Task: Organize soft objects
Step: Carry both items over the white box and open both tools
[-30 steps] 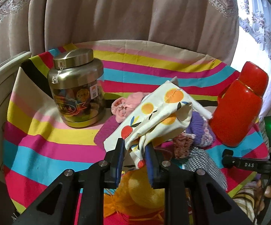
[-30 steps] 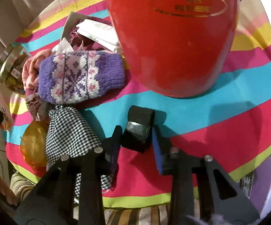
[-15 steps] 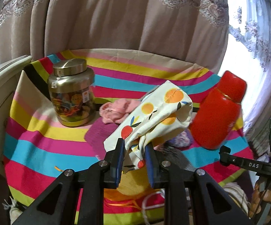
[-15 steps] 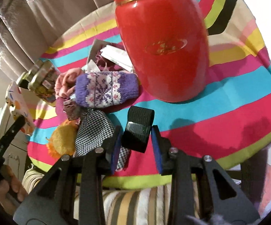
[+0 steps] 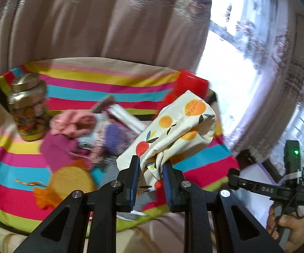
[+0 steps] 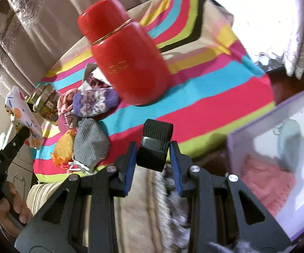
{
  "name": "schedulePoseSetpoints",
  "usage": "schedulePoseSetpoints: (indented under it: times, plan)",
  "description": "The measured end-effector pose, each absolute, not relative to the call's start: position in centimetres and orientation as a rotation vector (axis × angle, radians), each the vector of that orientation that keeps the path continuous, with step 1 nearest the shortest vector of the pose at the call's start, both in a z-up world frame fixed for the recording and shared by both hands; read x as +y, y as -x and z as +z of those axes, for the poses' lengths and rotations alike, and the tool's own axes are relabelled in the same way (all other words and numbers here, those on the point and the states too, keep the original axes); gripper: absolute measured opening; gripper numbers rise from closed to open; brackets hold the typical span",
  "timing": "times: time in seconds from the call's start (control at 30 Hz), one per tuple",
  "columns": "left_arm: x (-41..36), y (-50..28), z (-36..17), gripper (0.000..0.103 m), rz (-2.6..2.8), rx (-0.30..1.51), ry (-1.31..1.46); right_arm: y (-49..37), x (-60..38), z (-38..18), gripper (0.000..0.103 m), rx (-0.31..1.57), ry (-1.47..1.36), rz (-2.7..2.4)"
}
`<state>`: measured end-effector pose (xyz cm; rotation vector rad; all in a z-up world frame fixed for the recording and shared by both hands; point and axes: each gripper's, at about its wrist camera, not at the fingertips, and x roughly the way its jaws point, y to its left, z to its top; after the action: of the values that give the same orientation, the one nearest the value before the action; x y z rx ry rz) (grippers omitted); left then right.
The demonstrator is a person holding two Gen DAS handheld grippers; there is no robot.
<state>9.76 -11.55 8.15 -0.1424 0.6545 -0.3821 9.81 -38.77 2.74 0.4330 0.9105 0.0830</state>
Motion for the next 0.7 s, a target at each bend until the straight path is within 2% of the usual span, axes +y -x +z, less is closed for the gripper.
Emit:
schedulePoseSetpoints:
  times: [0.7]
  plan:
    - [-29.0, -6.0, 8.3, 0.022, -0.815, 0.789, 0.174, -1.4, -51.6, 6.9, 0.035, 0.786, -0.366, -0.228]
